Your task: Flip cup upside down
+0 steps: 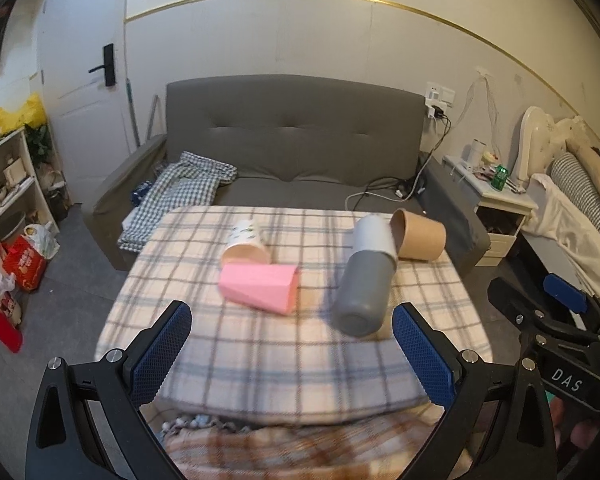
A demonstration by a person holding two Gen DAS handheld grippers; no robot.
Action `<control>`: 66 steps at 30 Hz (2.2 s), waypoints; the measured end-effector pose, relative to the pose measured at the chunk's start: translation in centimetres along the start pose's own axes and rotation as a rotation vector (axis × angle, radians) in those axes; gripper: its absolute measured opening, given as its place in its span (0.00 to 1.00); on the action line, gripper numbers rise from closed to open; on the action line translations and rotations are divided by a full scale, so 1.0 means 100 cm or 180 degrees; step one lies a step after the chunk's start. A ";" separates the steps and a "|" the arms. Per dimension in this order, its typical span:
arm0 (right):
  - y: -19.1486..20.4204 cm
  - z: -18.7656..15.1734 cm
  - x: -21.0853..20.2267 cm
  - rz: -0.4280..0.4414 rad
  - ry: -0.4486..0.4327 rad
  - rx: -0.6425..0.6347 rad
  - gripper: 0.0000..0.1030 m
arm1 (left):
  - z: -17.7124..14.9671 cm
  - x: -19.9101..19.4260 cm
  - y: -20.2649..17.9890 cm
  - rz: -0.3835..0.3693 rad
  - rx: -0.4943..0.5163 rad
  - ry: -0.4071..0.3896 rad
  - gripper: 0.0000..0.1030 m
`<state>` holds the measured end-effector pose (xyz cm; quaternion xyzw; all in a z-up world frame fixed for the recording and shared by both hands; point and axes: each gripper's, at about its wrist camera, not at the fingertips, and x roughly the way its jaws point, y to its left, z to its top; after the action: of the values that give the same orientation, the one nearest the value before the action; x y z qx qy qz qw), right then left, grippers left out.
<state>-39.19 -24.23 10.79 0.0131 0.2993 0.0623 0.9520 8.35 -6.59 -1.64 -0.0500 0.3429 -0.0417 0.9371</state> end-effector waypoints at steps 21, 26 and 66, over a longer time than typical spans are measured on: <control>-0.113 0.047 0.149 -0.0373 0.0547 0.0435 1.00 | 0.043 0.180 0.025 -0.0203 0.0654 0.1165 0.99; -0.125 0.041 0.179 -0.0424 0.0739 0.0469 1.00 | 0.039 0.216 0.062 -0.0221 0.0634 0.1321 0.98; -0.064 0.054 0.079 -0.0343 0.0400 0.0411 1.00 | -0.024 -0.178 0.415 -0.0505 0.0367 0.0654 0.70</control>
<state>-28.95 -29.54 10.39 0.0544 0.3621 -0.0077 0.9305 -4.93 36.39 2.82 -0.0185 0.4291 -0.1402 0.8921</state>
